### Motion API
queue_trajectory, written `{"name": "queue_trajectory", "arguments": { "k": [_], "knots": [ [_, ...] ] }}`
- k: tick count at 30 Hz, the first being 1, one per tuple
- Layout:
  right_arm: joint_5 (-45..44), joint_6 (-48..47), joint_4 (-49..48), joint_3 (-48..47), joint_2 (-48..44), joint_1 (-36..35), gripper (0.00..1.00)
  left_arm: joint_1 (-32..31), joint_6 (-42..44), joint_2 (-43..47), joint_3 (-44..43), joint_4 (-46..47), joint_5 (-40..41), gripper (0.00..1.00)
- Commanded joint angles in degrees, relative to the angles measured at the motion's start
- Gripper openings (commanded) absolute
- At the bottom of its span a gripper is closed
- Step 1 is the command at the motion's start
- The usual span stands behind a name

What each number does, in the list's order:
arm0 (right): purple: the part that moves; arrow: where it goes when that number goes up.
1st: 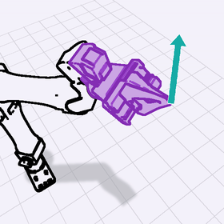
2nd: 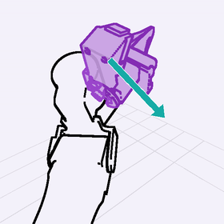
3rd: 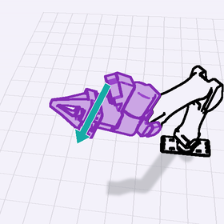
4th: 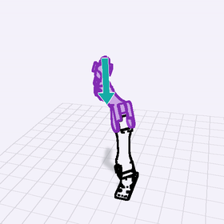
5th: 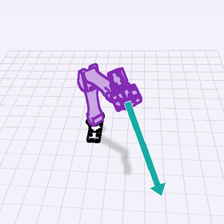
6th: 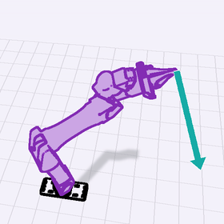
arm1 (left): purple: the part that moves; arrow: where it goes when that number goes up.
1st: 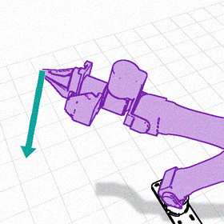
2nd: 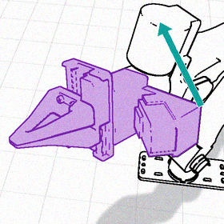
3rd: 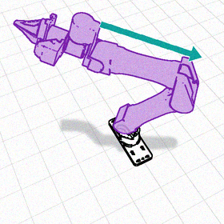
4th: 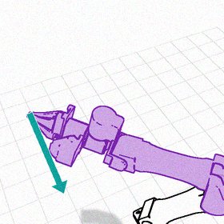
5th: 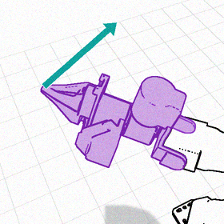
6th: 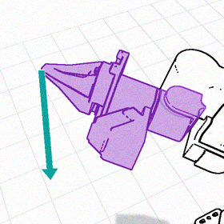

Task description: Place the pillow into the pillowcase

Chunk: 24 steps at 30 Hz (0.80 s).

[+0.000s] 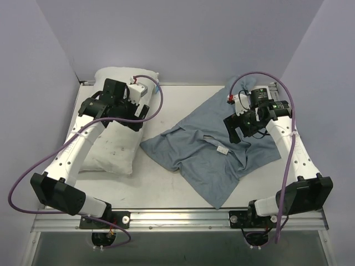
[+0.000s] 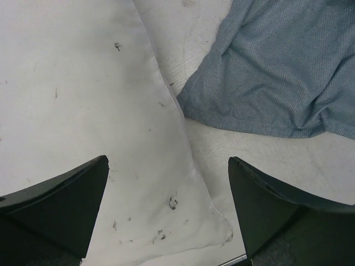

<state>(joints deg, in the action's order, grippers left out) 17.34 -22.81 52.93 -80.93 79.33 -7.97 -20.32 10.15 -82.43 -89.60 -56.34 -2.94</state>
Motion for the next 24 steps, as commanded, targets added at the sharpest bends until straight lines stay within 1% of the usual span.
{"name": "queue_trajectory", "arguments": {
  "k": [1, 5, 6, 10, 16, 18, 24],
  "knots": [
    [-1.5, -0.2, -1.0, 0.6, 2.6, -3.2, 0.88, -0.3, 0.7, 0.3, -2.8, 1.9, -3.4, 0.97],
    [-6.3, 0.0, -3.9, 0.2, 6.3, -7.7, 0.8, -0.3, 1.4, 0.5, -4.1, 1.3, -8.3, 0.98],
    [-7.1, 0.2, -4.4, -0.1, 8.3, -8.5, 0.76, -0.2, 1.4, 0.4, -4.9, 0.9, -8.7, 0.98],
    [-9.8, 2.0, -7.5, -1.8, 13.7, -11.5, 0.71, 0.3, 0.6, 0.6, -5.6, -0.2, -9.1, 0.97],
    [-12.1, 4.1, -9.8, -5.8, 22.5, -12.9, 0.65, 1.9, -1.2, 2.0, -4.3, -1.2, -8.8, 0.97],
    [-12.7, 4.3, -10.6, -6.6, 25.2, -13.5, 0.59, 2.6, -1.6, 2.3, -4.0, -1.7, -8.7, 0.98],
    [-14.5, 4.4, -11.7, -9.1, 31.1, -14.0, 0.51, 5.2, -2.4, 2.7, -2.9, -2.3, -11.5, 0.97]
  ]
}}
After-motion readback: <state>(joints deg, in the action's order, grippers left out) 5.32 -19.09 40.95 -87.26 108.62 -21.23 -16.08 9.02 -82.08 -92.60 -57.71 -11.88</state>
